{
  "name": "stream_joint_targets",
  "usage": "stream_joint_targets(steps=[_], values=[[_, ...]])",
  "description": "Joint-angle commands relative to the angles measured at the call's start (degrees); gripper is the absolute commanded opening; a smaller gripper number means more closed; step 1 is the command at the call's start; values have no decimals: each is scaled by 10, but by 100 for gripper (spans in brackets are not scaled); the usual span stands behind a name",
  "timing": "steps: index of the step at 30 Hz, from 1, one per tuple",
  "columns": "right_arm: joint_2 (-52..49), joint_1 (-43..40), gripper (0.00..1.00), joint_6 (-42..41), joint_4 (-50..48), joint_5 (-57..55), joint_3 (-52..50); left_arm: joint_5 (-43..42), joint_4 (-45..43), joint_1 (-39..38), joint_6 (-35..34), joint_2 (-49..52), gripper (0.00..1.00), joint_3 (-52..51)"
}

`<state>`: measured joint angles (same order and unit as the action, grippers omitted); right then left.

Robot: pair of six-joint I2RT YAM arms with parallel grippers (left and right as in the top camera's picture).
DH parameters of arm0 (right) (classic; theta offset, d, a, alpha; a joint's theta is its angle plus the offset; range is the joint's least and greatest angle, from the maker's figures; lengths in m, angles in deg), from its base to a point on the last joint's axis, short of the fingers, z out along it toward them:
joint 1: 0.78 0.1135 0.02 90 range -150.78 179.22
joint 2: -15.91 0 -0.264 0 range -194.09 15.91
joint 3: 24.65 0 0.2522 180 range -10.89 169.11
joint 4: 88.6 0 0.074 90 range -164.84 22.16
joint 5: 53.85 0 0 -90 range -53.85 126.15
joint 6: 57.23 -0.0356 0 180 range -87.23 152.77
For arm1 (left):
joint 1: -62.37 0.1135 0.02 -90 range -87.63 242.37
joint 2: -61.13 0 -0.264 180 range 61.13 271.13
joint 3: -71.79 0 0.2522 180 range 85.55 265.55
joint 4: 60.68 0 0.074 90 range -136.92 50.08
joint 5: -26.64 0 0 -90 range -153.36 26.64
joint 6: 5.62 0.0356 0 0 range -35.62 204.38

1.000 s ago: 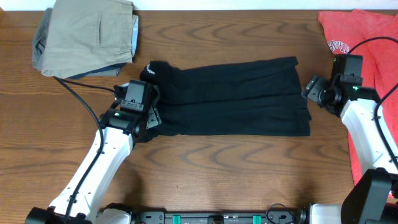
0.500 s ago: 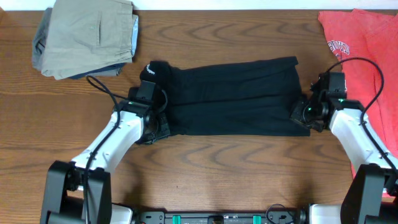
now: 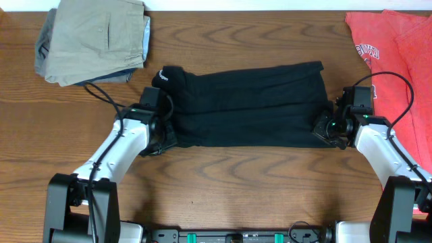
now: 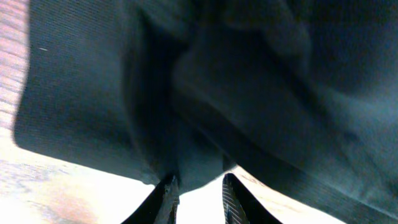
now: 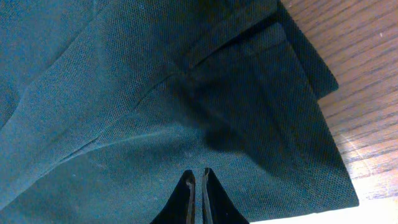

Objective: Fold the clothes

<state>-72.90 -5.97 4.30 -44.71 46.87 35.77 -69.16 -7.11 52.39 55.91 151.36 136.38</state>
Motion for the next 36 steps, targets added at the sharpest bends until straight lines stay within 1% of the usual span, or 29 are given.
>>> stream_joint_targets(steps=[1, 4, 9, 12, 13, 14, 20, 25, 31, 36], values=[[-4, 15, 6, -16, -3, 3, -4, -2, -2, 9, 7, 11, 26, -1], [-4, 24, 6, -16, -8, 3, -4, -28, -10, 9, 16, 21, 26, -1], [-4, 37, 7, -17, -10, 2, -4, -27, -21, 13, 16, 57, 26, -1], [-4, 38, 4, -17, -9, 0, -4, -27, -19, 19, 16, 78, 26, -1], [-4, 38, 1, -17, -9, -2, -4, -26, -17, 23, 16, 84, 26, -1], [-4, 38, 2, -17, -8, -2, -4, -25, -14, 27, 16, 87, 26, -1], [-7, 38, 1, -17, -8, -17, -8, 31, 26, 59, 2, 87, 26, -1], [-32, 38, 2, -35, -8, -20, -8, 31, 48, 85, 3, 87, 26, -1], [-70, 38, 1, -37, -5, -3, -8, 43, 61, 89, 4, 87, 26, 0], [-74, 36, 1, -37, 5, -17, -7, 109, 98, 90, 3, 85, 26, 9]])
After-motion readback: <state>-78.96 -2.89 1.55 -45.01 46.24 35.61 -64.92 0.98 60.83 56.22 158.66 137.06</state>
